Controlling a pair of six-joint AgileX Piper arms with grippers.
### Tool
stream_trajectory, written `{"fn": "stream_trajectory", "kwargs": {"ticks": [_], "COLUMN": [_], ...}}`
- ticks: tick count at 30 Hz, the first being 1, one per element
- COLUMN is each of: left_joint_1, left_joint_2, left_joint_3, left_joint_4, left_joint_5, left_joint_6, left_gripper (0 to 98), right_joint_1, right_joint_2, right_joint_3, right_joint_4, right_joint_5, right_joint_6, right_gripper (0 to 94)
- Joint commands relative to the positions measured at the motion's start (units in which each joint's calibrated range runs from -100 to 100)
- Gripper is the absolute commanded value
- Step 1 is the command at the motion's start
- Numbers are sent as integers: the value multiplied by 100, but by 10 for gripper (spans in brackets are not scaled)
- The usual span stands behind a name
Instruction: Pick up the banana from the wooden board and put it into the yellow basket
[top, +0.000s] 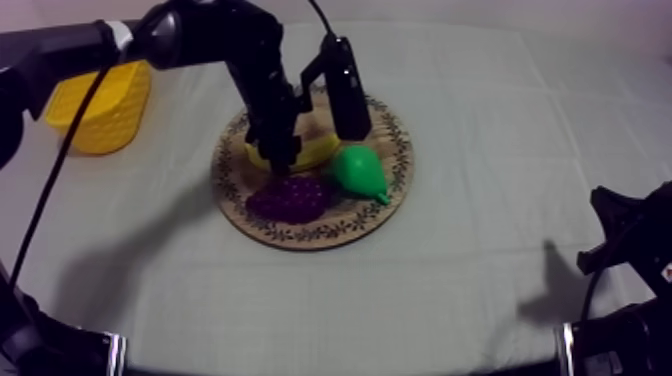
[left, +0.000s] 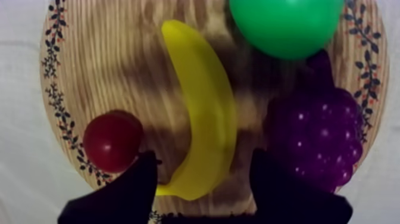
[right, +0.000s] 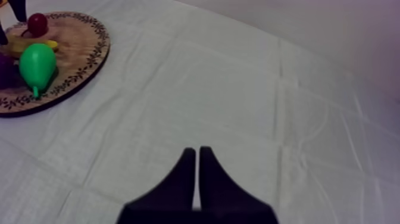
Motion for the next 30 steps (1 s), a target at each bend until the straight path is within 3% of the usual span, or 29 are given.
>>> {"fn": "stream_trajectory", "kwargs": {"ticks": [1, 18, 30], "left_joint_1": [6, -43, -56], "left_joint_2": [175, 1329, 1522], "left_joint_3": [-149, -1187, -1326], "left_joint_4": [2, -4, -31], "left_joint_5": [74, 474, 460], "left_joint_6": [-2, 14, 214], "left_gripper": [596, 536, 288], "right_joint_1": [-4, -4, -4], "right_joint_2": [-1, -1, -1], "right_joint_3": [4, 4, 4], "right_joint_4": [0, 0, 0], "right_joint_5": [-1, -1, -1], "right_joint_6": [0, 0, 0], "right_gripper": [4, 4, 4]}}
